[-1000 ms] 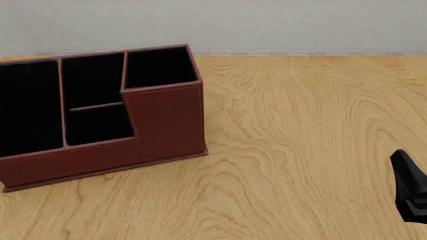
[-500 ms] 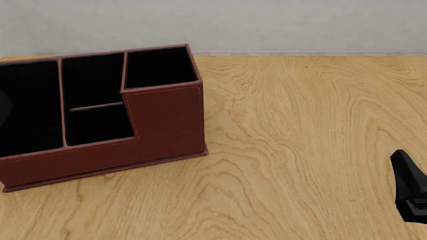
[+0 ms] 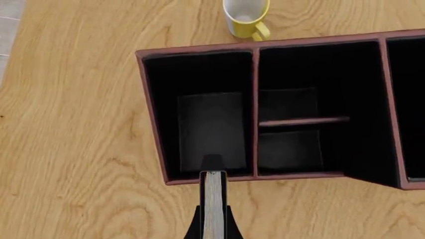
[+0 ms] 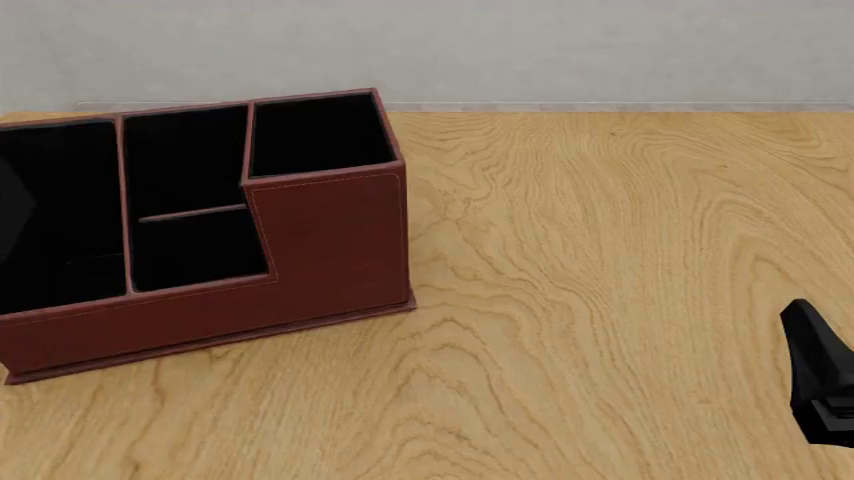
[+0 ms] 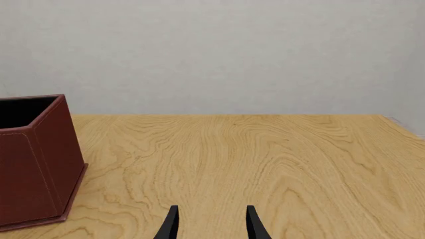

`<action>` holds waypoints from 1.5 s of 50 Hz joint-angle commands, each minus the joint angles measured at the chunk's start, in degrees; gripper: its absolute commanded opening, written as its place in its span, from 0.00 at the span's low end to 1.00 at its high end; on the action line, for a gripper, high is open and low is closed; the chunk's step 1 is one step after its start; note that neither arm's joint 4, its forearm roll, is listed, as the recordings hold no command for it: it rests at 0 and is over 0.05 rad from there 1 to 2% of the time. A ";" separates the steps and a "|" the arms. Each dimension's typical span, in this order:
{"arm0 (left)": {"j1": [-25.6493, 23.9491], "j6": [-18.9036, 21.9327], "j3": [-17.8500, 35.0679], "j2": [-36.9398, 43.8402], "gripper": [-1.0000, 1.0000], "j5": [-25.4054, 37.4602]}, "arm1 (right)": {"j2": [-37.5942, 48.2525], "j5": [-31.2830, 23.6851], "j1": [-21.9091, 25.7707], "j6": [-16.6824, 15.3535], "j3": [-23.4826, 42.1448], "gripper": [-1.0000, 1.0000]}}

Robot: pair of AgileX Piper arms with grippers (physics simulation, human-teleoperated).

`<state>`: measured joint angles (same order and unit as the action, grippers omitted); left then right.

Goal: Pick up the book and place it in the left compartment of the caddy.

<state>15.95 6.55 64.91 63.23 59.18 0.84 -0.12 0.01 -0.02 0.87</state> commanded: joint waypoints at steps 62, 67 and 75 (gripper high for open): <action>1.71 1.88 -4.54 9.93 0.00 -12.25 | -0.24 0.01 0.00 0.00 -0.23 1.00; 1.97 2.04 -4.10 10.92 0.00 -12.63 | -0.24 0.01 0.00 0.00 -0.23 1.00; 1.63 1.80 -4.03 11.89 0.00 -13.54 | -0.24 0.01 0.00 0.00 -0.23 1.00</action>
<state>17.67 7.69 60.27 73.72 47.09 0.84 -0.12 0.01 -0.02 0.87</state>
